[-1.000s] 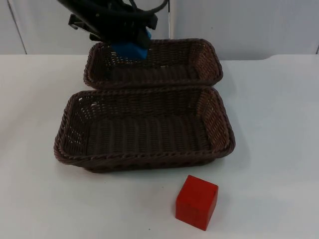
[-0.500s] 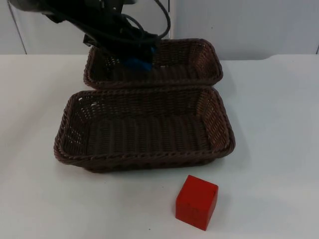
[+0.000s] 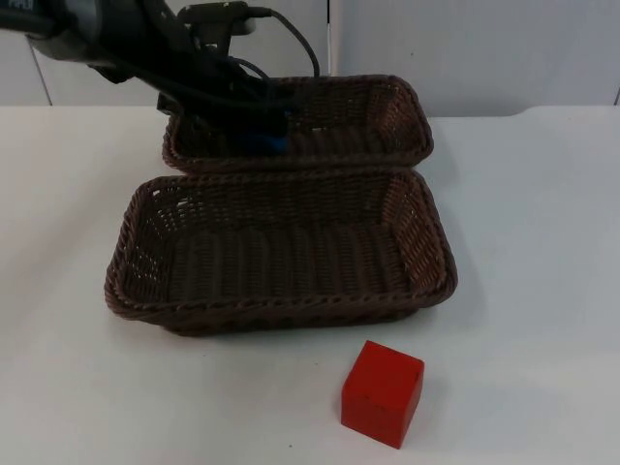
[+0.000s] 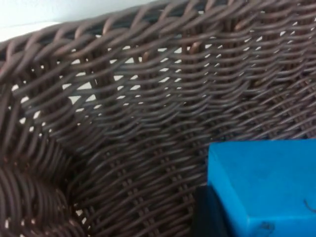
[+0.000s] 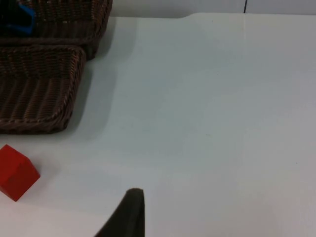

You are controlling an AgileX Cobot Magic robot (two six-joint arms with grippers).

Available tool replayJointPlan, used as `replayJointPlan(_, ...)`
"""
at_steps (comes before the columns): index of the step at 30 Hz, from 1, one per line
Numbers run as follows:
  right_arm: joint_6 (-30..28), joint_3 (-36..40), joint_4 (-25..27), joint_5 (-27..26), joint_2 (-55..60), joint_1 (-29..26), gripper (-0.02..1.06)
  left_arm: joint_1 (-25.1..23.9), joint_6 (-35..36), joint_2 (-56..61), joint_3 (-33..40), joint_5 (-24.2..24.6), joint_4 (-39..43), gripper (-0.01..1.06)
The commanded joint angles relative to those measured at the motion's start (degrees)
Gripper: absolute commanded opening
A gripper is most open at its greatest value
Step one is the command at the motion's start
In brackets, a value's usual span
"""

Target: Pick up one cube with the left hand and place it into the upper basket. Pick up one cube with the right hand and place it into the lower basket.

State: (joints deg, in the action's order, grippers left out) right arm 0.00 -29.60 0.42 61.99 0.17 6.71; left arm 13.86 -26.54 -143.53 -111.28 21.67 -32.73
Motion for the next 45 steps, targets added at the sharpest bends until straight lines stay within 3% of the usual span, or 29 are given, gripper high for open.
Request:
replayJointPlan(1,-0.67,0.03,-0.08,-0.16,-0.17,-0.21,1.05,0.04,0.28,0.32,-0.46,-0.72,-1.11,0.29)
replayJointPlan(2,-0.67,0.03,-0.08,-0.16,-0.17,-0.21,1.05,0.04,0.28,0.32,-0.46,-0.38,-1.11,0.38)
replayJointPlan(3,-0.67,0.03,-0.08,-0.16,-0.17,-0.21,1.05,0.04,0.28,0.32,-0.46,-0.38,-1.11,0.38)
replayJointPlan(7,-0.67,0.03,-0.08,-0.16,-0.17,-0.21,1.05,0.04,0.28,0.32,-0.46,1.1,-1.11,0.71)
replayJointPlan(12,-0.67,0.03,-0.08,-0.16,-0.17,-0.21,1.05,0.04,0.28,0.32,-0.46,1.96,-1.31,0.84)
replayJointPlan(24,-0.67,0.03,-0.08,-0.16,-0.17,-0.21,1.05,0.04,0.28,6.59,-0.46,6.96,-1.31,0.85)
replayJointPlan(35,-0.67,0.03,-0.08,-0.16,-0.17,-0.21,1.05,0.04,0.28,17.43,-0.34,17.04,0.83,0.85)
replayJointPlan(45,-0.67,0.03,-0.08,-0.16,-0.17,-0.21,1.05,0.04,5.42,23.31,-0.11,21.45,4.75,0.85)
